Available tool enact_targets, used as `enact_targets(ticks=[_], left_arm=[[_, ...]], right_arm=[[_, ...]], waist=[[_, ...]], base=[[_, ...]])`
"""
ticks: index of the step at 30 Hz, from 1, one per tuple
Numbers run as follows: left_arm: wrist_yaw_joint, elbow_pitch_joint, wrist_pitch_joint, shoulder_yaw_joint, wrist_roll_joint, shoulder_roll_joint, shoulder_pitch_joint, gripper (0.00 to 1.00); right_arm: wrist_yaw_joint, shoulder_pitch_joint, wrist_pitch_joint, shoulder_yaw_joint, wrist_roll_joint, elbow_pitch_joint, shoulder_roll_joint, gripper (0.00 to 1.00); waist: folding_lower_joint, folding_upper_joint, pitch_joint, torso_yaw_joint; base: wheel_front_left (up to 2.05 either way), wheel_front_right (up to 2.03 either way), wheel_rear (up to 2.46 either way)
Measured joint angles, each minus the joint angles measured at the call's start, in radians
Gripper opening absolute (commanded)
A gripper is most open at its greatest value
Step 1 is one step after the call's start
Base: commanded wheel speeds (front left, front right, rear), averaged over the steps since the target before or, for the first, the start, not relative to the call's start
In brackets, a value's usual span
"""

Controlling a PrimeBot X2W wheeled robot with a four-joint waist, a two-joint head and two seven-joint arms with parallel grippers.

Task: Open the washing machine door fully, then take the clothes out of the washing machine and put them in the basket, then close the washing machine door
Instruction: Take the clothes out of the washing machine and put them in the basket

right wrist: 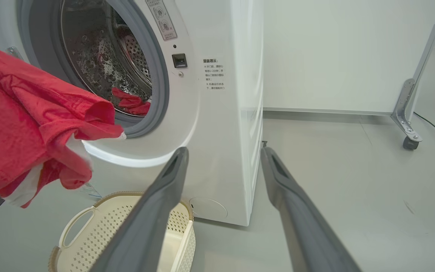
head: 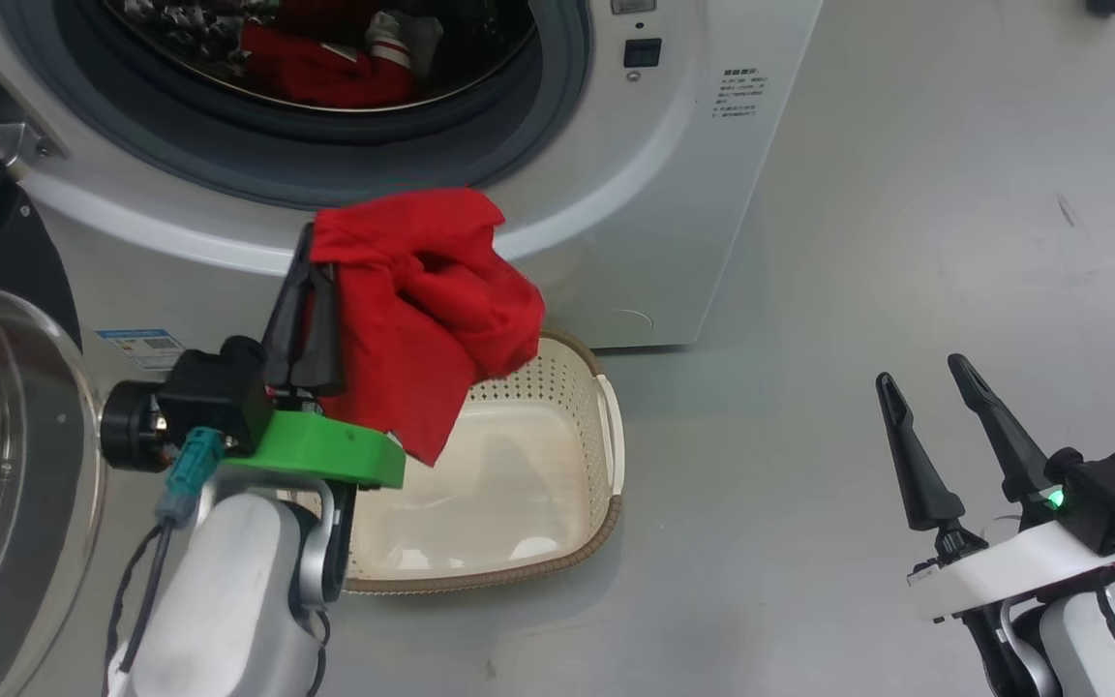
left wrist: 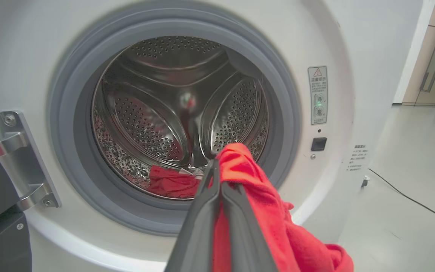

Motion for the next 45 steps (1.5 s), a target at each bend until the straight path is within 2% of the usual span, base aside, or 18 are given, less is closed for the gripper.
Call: enact_targets(ticks=[8,16,25,34,35,38,39,40,45], left_arm=[[0.004,-0.024,0.000,-0.083,-0.025,0.006,0.098,0.00],[0.004,0.036,0.000,-0.108,-0.064,0.009,0.116,0.00],[0.004,0.170,0.000,-0.140,-0.074,0.010,0.083,0.00],[0.005,0.420,0.006,-0.160,-0.093,0.009,-0.038,0.00],[0.005,0.439,0.006,-0.156,-0.100,0.009,-0.047,0.03],[0.005,0.494,0.006,-0.137,-0.123,0.009,-0.076,0.49],[0.005,0.509,0.006,-0.135,-0.128,0.009,-0.084,0.68],[0.005,0.525,0.006,-0.134,-0.134,0.008,-0.094,1.00],[0.005,0.574,0.005,-0.133,-0.147,0.007,-0.128,1.00]], right_arm=[[0.000,0.013,0.000,0.026,-0.007,-0.012,0.011,1.00],[0.000,0.012,0.000,0.031,-0.007,-0.033,0.006,1.00],[0.000,-0.012,0.000,0.045,-0.005,-0.058,-0.007,1.00],[0.000,-0.056,0.000,0.046,0.011,-0.080,-0.031,1.00],[0.000,-0.063,0.000,0.051,0.013,-0.081,-0.032,1.00],[0.000,-0.080,0.000,0.056,0.016,-0.081,-0.032,1.00],[0.000,-0.082,0.000,0.055,0.020,-0.081,-0.032,1.00],[0.000,-0.083,0.000,0.052,0.022,-0.080,-0.033,1.00],[0.000,-0.089,0.000,0.044,0.024,-0.075,-0.036,1.00]], waist=[[0.0000,0.0000,-0.015,0.017],[0.0000,0.0000,0.023,0.000],[0.0000,0.0000,0.080,-0.027],[0.0000,0.0000,0.172,-0.057],[0.0000,0.0000,0.180,-0.060],[0.0000,0.0000,0.200,-0.071],[0.0000,0.0000,0.205,-0.074],[0.0000,0.0000,0.209,-0.078],[0.0000,0.0000,0.219,-0.088]], base=[[0.00,0.00,0.00],[0.00,0.00,0.00],[0.00,0.00,0.00],[0.00,0.00,0.00],[0.00,0.00,0.00],[0.00,0.00,0.00],[0.00,0.00,0.00],[0.00,0.00,0.00],[0.00,0.00,0.00]])
